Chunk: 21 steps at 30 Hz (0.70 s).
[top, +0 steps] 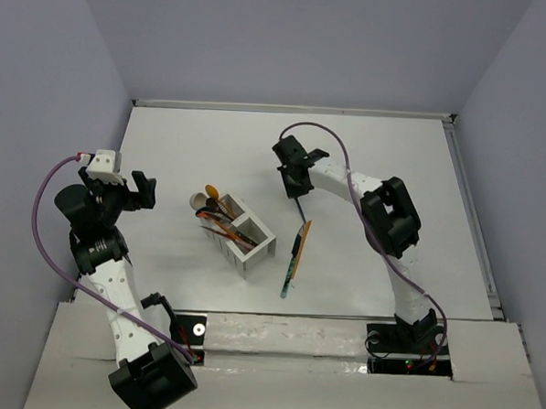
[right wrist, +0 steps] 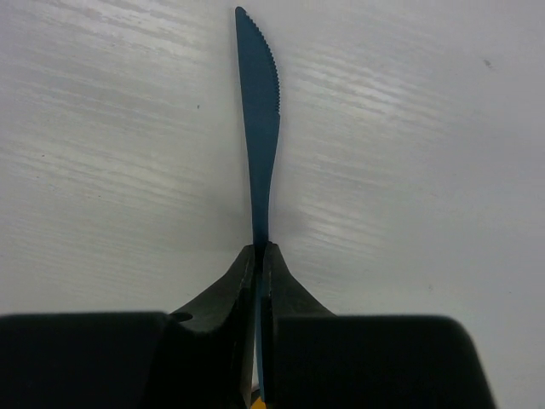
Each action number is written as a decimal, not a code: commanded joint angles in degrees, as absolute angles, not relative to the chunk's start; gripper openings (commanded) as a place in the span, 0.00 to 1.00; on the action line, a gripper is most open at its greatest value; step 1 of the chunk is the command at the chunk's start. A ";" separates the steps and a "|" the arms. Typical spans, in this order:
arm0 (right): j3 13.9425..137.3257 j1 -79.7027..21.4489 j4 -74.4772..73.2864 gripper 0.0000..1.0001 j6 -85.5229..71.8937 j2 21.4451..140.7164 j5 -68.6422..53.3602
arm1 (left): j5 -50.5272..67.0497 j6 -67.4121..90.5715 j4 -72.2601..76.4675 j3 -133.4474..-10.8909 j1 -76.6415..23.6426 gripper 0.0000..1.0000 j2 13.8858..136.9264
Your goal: Sort the eating utensils into containers
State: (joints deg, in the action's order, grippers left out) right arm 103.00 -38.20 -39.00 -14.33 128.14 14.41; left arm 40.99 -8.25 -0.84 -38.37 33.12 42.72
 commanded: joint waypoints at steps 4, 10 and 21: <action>89.95 -37.78 -21.23 0.00 -7.57 105.24 12.84 | 42.54 -8.35 2.02 -39.64 33.40 0.97 41.75; 69.30 -52.95 10.03 0.00 7.78 82.46 15.21 | 42.37 -8.44 2.02 -39.64 33.49 0.97 41.75; 57.83 -65.04 34.00 0.00 10.11 83.84 0.53 | 42.10 -8.44 1.76 -39.64 33.57 0.97 41.66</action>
